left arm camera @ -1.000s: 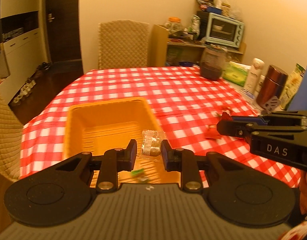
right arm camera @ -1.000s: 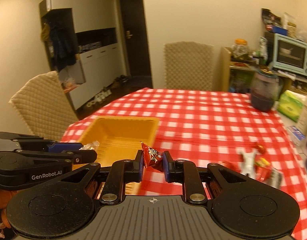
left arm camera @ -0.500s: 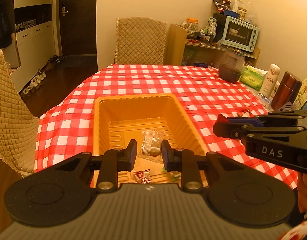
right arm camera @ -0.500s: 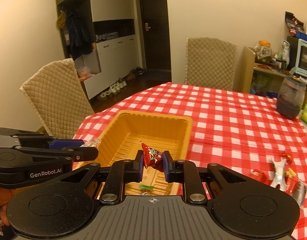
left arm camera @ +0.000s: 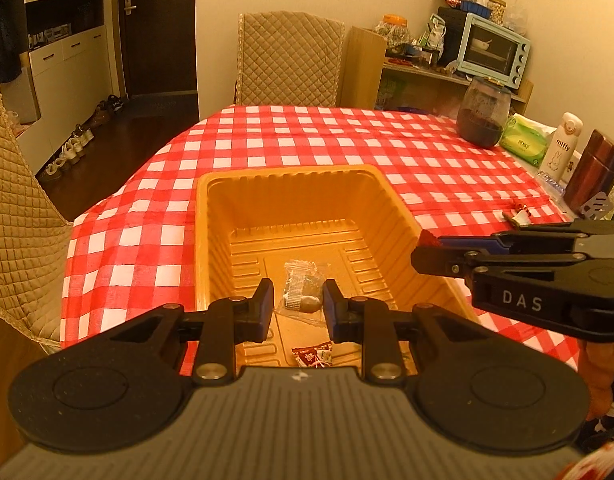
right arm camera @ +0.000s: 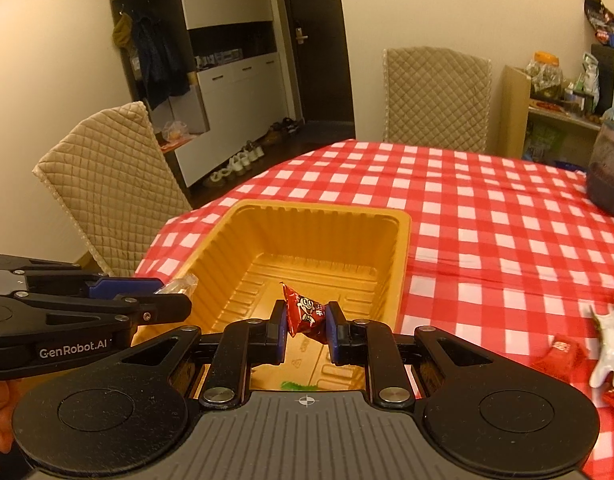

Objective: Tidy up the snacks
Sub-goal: 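Carry both candies over the orange tray and open both tools to release, then move both open tools back toward the snack pile, then grasp a red packet with the left tool while the right tool grasps the clear seaweed packet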

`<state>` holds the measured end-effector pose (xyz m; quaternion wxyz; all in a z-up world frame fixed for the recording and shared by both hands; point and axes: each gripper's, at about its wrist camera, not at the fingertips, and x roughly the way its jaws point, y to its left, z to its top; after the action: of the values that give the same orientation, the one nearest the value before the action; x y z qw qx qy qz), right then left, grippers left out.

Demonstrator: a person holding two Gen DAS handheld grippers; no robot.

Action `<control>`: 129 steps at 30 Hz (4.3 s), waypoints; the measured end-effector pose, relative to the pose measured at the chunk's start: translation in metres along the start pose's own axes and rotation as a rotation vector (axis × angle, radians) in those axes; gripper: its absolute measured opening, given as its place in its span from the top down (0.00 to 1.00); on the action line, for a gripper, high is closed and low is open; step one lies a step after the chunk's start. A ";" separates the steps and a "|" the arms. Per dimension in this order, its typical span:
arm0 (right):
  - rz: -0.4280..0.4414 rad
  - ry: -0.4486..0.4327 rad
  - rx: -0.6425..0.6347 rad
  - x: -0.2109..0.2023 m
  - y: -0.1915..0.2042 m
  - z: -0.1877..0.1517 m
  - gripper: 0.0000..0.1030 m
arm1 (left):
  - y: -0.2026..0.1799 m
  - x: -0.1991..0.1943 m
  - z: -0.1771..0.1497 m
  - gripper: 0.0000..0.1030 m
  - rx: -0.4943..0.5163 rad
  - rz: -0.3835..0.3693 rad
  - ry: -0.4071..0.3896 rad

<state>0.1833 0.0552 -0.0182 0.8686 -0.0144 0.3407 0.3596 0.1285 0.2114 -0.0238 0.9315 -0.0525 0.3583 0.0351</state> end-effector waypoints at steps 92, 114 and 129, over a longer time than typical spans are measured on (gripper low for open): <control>-0.490 -0.103 0.468 -0.214 -0.175 -0.102 0.48 | -0.205 -0.004 0.007 0.47 0.117 -0.236 0.010; -0.502 -0.048 0.561 -0.122 -0.279 -0.094 0.46 | -0.249 0.115 0.025 0.41 0.160 -0.212 0.071; -0.538 0.042 0.445 -0.087 -0.284 -0.089 0.62 | -0.262 0.168 0.024 0.40 0.196 -0.198 0.116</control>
<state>0.2674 -0.2333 -0.0968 0.9069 0.0788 0.4125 0.0343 0.2964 -0.0413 -0.0998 0.9089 0.0019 0.4061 -0.0950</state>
